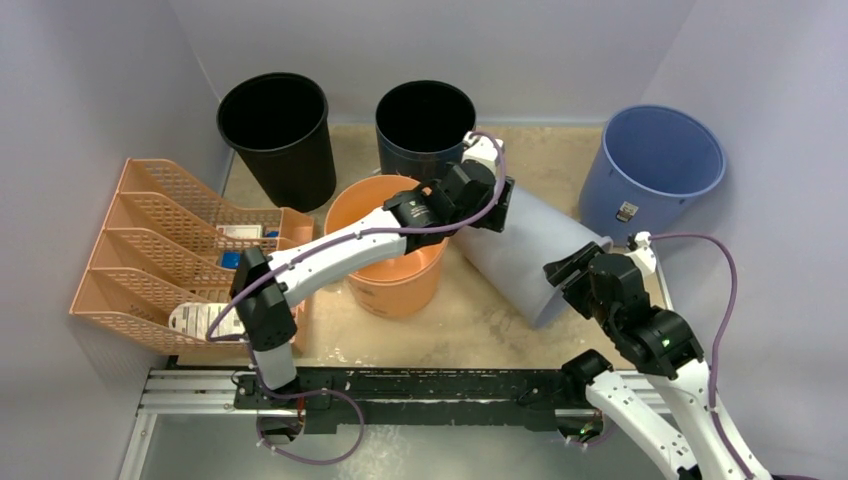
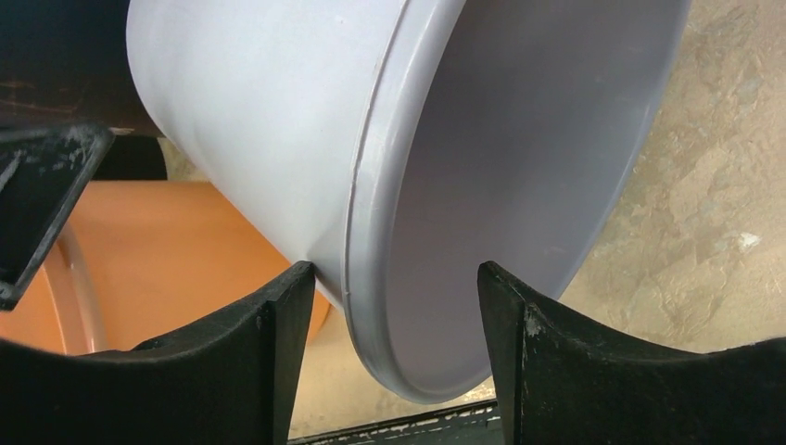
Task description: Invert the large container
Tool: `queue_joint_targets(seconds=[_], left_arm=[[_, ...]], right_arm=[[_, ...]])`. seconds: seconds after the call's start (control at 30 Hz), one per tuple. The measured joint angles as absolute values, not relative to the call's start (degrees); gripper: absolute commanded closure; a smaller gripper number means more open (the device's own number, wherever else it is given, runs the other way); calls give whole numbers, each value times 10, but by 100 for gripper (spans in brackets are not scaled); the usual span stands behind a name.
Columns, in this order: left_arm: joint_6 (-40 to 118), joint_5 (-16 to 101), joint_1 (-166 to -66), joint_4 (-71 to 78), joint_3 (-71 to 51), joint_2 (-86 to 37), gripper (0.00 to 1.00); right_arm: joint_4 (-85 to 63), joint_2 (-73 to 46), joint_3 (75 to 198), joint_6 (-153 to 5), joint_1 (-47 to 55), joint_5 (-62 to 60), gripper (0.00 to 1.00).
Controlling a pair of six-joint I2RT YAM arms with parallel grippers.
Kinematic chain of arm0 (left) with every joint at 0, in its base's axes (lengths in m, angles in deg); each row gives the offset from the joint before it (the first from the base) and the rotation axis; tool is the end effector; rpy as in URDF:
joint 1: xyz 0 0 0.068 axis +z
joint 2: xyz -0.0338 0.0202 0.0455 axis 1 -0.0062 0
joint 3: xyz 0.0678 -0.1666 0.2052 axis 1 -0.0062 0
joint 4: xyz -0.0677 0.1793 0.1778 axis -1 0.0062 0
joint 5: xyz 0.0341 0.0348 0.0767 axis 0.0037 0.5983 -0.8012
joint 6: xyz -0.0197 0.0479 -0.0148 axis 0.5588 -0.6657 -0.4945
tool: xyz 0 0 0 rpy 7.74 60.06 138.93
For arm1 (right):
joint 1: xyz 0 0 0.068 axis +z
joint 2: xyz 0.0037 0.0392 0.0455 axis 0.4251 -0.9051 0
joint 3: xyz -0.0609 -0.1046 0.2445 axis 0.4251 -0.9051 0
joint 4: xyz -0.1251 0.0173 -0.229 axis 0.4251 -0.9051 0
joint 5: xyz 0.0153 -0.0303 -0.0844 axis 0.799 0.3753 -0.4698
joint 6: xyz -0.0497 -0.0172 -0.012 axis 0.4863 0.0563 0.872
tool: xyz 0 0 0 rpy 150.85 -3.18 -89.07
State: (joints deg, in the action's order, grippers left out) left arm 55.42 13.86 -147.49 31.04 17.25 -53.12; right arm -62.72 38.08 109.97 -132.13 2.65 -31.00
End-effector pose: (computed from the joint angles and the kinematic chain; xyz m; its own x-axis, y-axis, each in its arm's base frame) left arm 0.2374 -0.3544 0.3550 -0.5347 0.0188 -0.8448 0.4317 0.8655 -0.2539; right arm 0.0875 0.0311 0.3250 -0.3411 0.7695 -0.5400 0.3680 0.6379 0.6765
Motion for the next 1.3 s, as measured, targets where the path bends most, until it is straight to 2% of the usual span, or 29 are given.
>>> queue_joint_targets(seconds=[0.13, 0.27, 0.4, 0.53, 0.67, 0.77, 0.93, 1.0, 1.23, 1.3], left_arm=[[567, 125, -1461, 337, 131, -488, 24], [573, 130, -1439, 342, 107, -460, 24], [584, 160, -1417, 334, 105, -452, 24], [598, 192, -1415, 330, 125, -474, 24], [606, 211, -1415, 332, 195, -539, 24], [611, 232, -1408, 337, 246, -593, 24], [612, 255, -1385, 344, 269, -631, 24], [612, 262, -1378, 349, 268, -632, 24], [622, 285, -1378, 318, 232, -621, 24], [621, 286, -1378, 319, 228, -616, 23]], right_arm=[[-629, 378, 1103, -1315, 27, -318, 29], [-631, 370, 1110, -1306, 27, -321, 17], [-634, 348, 1137, -1293, 27, -324, 12], [-645, 338, 1174, -1297, 27, -354, 12], [-647, 366, 1186, -1298, 27, -371, 14], [-652, 381, 1192, -1301, 27, -383, 18], [-668, 377, 1194, -1307, 27, -384, 36], [-667, 375, 1193, -1305, 27, -380, 46], [-668, 372, 1193, -1307, 27, -378, 56], [-666, 375, 1192, -1306, 27, -377, 63]])
